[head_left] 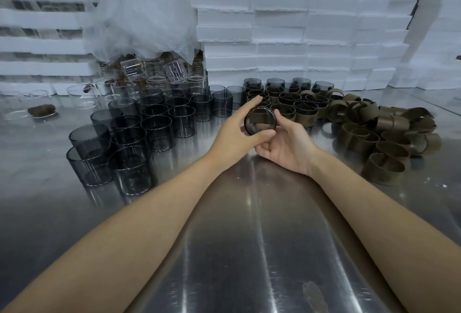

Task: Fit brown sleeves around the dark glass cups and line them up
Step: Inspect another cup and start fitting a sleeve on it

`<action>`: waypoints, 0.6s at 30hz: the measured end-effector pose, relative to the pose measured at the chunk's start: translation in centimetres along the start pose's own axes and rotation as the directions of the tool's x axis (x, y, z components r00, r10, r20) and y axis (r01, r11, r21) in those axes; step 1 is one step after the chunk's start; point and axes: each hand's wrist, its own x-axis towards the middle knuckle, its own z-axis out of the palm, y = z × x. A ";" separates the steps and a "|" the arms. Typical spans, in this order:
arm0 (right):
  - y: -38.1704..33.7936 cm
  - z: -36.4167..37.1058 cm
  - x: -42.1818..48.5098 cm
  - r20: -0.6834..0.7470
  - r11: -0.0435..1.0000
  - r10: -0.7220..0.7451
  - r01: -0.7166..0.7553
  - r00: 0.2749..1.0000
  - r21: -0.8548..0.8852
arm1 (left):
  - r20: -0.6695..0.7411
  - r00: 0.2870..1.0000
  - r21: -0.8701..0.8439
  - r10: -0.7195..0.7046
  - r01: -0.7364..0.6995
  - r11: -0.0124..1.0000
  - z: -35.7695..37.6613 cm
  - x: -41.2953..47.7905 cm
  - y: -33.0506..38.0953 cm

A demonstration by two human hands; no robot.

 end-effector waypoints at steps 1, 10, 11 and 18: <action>-0.1 -0.1 0.0 -0.010 1.000 0.011 -0.011 1.000 0.005 | -0.024 1.000 -0.001 -0.007 0.007 1.000 0.0 0.1 -0.1; -0.2 0.1 0.1 -0.043 0.997 0.076 -0.077 0.996 -0.025 | -0.080 0.997 -0.011 0.014 -0.015 1.000 0.0 0.7 -0.6; -0.2 0.1 0.1 -0.043 0.997 0.074 -0.076 0.996 -0.032 | -0.086 0.996 -0.015 0.016 -0.017 1.000 -0.1 0.8 -0.6; -0.2 0.0 0.0 -0.027 0.991 0.092 -0.094 0.995 -0.094 | -0.162 0.986 -0.087 0.023 -0.037 0.995 0.1 1.2 -0.7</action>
